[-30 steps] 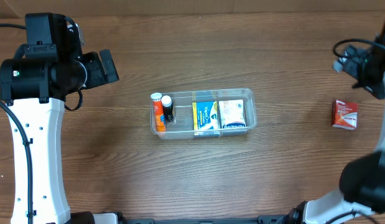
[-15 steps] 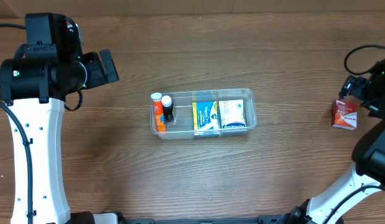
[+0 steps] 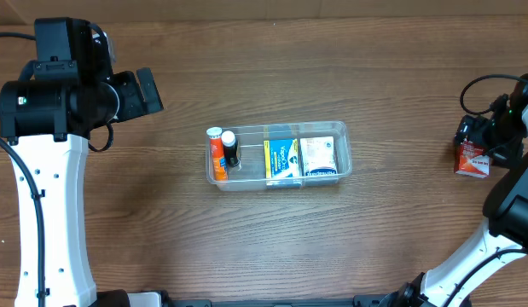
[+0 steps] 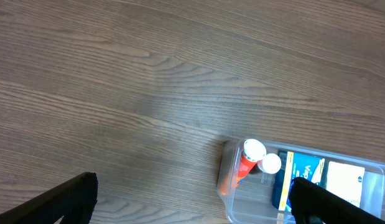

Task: Pack container
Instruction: 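Move the right gripper to the red box and grasp it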

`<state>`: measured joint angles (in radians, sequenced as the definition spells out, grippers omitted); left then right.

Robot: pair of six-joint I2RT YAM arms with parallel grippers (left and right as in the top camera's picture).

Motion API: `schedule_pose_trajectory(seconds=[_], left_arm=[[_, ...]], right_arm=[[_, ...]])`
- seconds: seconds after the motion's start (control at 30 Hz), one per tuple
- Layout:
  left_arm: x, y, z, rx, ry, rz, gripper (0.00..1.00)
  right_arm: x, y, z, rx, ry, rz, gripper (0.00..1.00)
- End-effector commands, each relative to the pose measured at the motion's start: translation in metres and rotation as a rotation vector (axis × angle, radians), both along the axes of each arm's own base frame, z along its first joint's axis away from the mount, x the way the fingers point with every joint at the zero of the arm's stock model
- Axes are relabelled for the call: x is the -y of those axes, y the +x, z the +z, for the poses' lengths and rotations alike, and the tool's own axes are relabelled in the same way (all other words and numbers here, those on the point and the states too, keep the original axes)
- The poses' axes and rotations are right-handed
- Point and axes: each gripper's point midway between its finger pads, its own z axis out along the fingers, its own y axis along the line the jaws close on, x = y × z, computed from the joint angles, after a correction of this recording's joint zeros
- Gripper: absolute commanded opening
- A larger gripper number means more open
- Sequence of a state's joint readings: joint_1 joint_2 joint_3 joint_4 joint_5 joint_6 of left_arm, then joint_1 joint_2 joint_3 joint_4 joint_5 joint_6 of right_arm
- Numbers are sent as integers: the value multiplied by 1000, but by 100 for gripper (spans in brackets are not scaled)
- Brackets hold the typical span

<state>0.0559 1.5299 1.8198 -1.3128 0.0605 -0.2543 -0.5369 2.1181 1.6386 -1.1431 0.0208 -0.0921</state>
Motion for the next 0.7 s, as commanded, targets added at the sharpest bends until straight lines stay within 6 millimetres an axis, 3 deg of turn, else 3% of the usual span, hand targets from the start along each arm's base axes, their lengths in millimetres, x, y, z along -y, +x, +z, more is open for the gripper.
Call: schedule_pose_trajectory(seconds=[0.0,0.43,0.57,0.67], left_arm=[[0,0,0,2,2,-14,100],[0,0,0,2,2,-14,100],[0,0,0,1,2,-14,100],[0,0,0,1,2,-15,100]], right_arm=[[1,-2,-9,4,8,12,100],[2,-3,-27,17,-10,11,99],[2,-3,-27,17,-9,3,90],[2,-3,-27,18,-10,3,76]])
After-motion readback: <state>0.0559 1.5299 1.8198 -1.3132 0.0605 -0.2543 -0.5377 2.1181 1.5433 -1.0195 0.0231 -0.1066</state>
